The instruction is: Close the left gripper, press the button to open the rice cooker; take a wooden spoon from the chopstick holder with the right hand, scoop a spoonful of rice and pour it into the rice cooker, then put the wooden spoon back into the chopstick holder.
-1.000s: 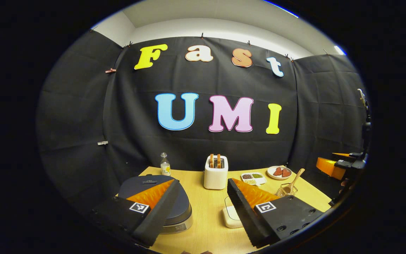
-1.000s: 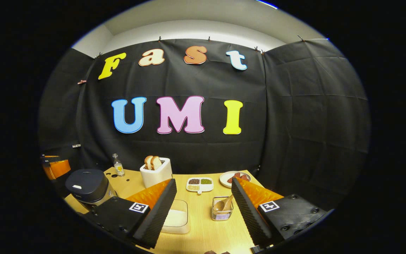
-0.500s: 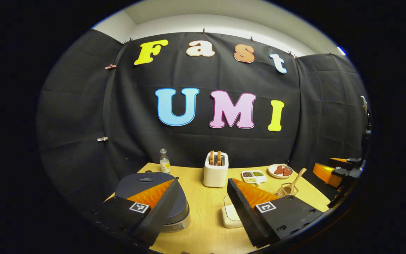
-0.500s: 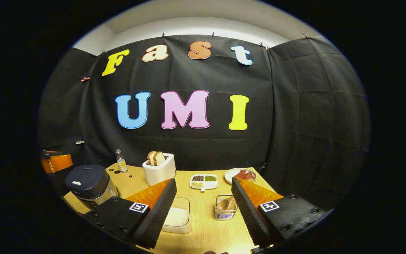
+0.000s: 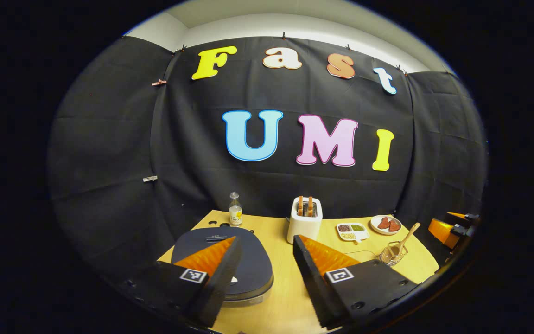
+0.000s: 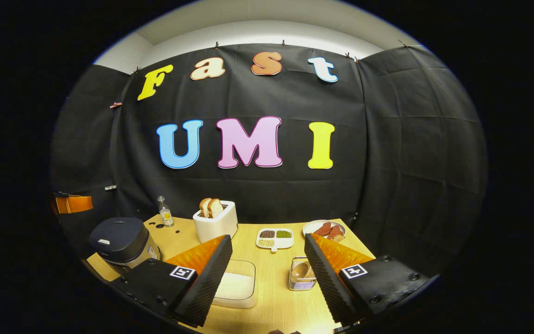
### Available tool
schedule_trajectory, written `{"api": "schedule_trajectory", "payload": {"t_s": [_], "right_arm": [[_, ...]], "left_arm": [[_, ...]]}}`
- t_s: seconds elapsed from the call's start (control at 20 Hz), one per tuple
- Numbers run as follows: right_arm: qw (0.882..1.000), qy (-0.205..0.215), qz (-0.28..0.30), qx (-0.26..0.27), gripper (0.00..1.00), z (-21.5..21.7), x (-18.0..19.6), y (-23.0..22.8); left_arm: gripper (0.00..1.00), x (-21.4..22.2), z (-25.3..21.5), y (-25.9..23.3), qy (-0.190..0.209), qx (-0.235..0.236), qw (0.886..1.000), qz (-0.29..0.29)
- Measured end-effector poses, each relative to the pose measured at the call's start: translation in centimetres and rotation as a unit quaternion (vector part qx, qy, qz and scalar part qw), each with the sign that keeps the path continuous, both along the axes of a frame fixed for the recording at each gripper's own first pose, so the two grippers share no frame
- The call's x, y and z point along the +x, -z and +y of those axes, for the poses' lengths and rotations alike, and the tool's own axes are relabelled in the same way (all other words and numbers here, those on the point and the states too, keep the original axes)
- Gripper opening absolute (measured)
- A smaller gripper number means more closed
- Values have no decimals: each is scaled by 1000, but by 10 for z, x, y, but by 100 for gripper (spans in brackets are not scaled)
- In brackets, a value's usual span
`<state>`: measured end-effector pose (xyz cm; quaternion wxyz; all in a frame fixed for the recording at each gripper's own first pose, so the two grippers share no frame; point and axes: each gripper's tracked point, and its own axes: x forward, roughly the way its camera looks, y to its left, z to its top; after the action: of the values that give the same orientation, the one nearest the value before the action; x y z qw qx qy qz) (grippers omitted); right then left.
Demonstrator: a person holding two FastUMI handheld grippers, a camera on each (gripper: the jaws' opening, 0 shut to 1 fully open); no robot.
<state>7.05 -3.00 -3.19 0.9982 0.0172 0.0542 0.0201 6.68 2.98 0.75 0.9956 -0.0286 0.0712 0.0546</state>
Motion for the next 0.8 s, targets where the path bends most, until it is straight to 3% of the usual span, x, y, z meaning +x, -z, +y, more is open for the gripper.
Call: {"api": "schedule_trajectory", "payload": {"t_s": [0.05,0.2,0.35,0.45,0.8], "right_arm": [[1000,0,0,-1,98,1,0,0],[1000,1,3,-2,98,-1,0,3],[1000,7,7,-5,98,-5,-2,6],[1000,14,9,-6,98,-9,-4,7],[999,44,16,-8,98,-23,-18,12]], "left_arm": [[68,1,6,7,1,-1,1000,14],[52,8,26,23,-8,-22,999,48],[21,15,39,47,-14,-50,995,85],[10,20,49,64,-18,-57,992,111],[6,27,64,124,-8,-89,980,179]]}}
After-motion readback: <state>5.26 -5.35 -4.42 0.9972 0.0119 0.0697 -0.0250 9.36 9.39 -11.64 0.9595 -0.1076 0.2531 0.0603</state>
